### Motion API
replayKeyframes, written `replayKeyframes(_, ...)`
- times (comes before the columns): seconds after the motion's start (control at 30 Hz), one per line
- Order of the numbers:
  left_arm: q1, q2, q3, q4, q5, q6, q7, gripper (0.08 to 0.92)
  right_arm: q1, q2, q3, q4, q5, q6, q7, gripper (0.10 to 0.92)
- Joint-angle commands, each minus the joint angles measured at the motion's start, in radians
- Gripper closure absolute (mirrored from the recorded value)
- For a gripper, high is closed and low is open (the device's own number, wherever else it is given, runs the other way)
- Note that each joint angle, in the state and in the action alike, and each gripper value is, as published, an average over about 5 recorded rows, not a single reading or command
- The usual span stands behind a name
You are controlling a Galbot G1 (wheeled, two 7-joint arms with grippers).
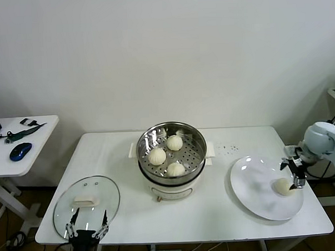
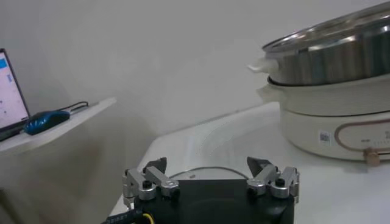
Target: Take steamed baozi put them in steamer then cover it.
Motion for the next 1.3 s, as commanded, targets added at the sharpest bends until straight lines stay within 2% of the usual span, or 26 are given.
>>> replayKeyframes(0.03, 0.003, 0.000, -0.005, 0.008, -0.002, -0.003, -0.001, 0.177, -0.121, 0.045, 0.089, -0.099, -0.066, 0.012, 0.005, 0.203)
replayKeyframes(0.6, 0.011, -0.003, -0.005, 0.012, 0.000, -0.007, -0.001, 0.177, -0.135, 0.102, 0.114, -0.156, -0.087, 0.029, 0.002, 0.210)
replayKeyframes(0.93, 0.007, -0.011, 0.007, 0.019, 0.004, -0.010, -0.003, 0.177, -0.094, 0.090, 0.082, -0.135, -0.041, 0.022, -0.003, 0.360)
replayKeyframes(1.07, 0.006, -0.010, 0.009, 0.017, 0.002, -0.012, -0.002, 0.177, -0.024, 0.083, 0.036, -0.120, 0.028, 0.009, 0.003, 0.383)
replayKeyframes(1.3, -0.002, -0.003, 0.018, 0.013, -0.002, -0.012, -0.001, 0.177, 0.325, 0.148, -0.214, -0.093, 0.303, -0.062, 0.024, 0.389)
